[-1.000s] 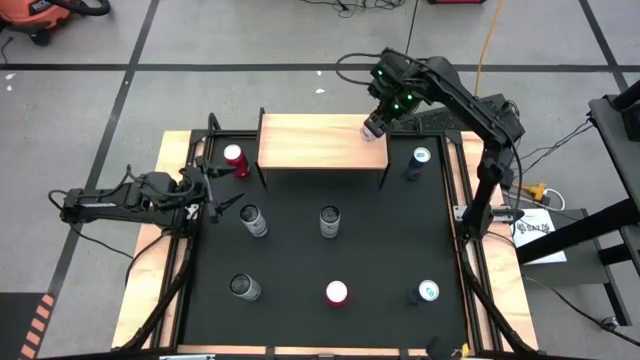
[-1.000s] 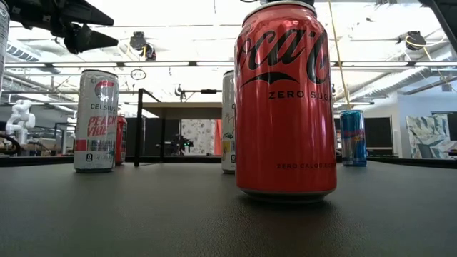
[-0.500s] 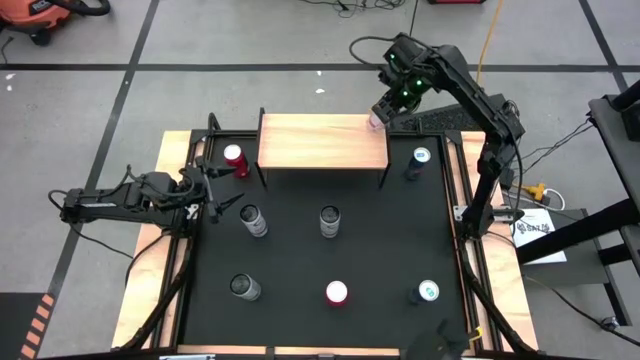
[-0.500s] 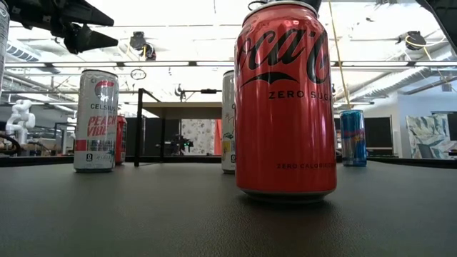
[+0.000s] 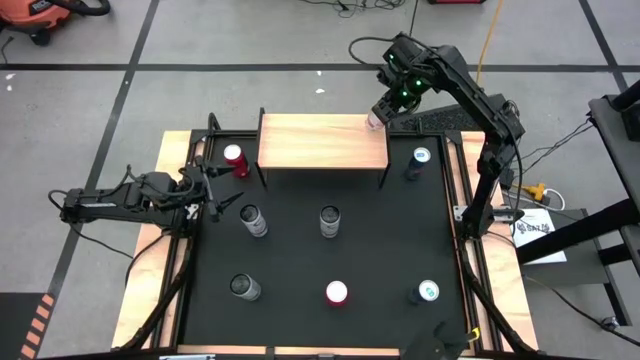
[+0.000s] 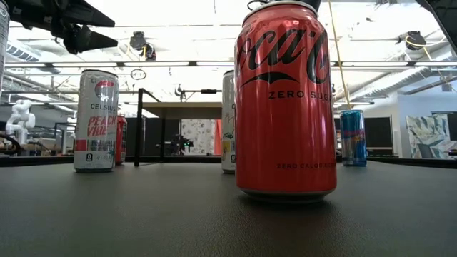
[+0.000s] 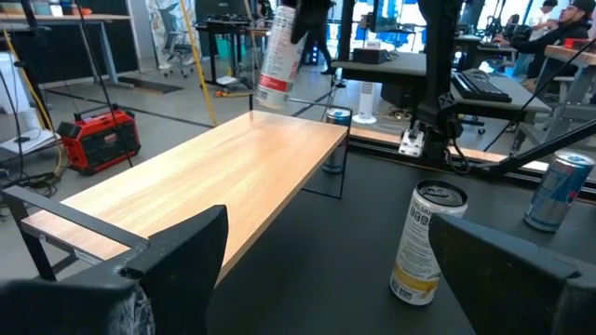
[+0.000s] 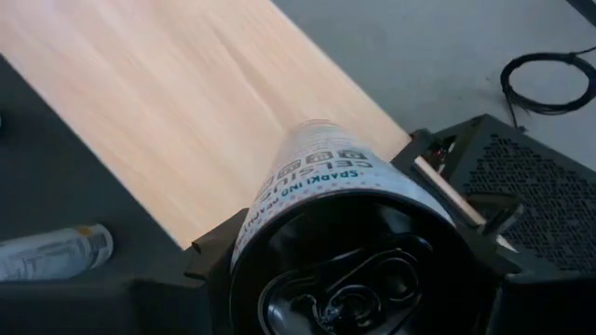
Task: Place canned beverage on shelf
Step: Put the right white pink soda can on the shelf
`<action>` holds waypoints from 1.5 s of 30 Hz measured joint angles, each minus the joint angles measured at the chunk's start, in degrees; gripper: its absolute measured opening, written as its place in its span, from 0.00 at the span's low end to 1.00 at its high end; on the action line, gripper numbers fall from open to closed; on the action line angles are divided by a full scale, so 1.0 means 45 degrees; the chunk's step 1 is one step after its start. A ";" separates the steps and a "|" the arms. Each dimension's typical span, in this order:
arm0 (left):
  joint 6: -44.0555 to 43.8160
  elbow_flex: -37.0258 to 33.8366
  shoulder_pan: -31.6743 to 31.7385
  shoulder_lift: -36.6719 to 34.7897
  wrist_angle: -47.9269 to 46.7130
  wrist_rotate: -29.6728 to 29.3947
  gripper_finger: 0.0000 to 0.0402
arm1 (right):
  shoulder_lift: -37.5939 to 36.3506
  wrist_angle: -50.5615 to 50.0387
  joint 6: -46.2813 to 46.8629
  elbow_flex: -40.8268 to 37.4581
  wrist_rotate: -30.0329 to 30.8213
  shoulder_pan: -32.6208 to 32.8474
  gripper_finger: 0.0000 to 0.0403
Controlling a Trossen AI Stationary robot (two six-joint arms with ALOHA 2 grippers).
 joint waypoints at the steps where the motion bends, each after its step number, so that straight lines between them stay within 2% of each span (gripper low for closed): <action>1: 0.0000 0.0000 0.0002 0.0003 0.0002 0.0000 0.95 | 0.0000 -0.0052 0.0028 0.0000 0.0000 0.0071 0.56; 11: -0.0015 0.0000 0.0002 0.0002 -0.0003 0.0000 0.95 | 0.0000 -0.0149 0.0384 0.0000 -0.0010 0.0748 0.57; 24: -0.0024 0.0000 0.0002 0.0002 -0.0003 0.0005 0.95 | 0.0002 -0.0201 0.0319 -0.0010 0.0053 0.0856 0.60; 33: -0.0020 0.0000 0.0001 0.0000 -0.0008 0.0010 0.95 | 0.0813 0.0435 0.0002 -0.0015 0.0106 0.0829 0.59; 38: -0.0015 0.0000 -0.0002 0.0002 -0.0010 0.0010 0.95 | 0.0928 0.0478 -0.0272 -0.0005 0.1090 0.0825 0.59; 45: -0.0015 0.0000 -0.0003 0.0000 -0.0013 0.0010 0.95 | 0.0868 0.0179 -0.0240 -0.0005 0.1025 0.0535 0.59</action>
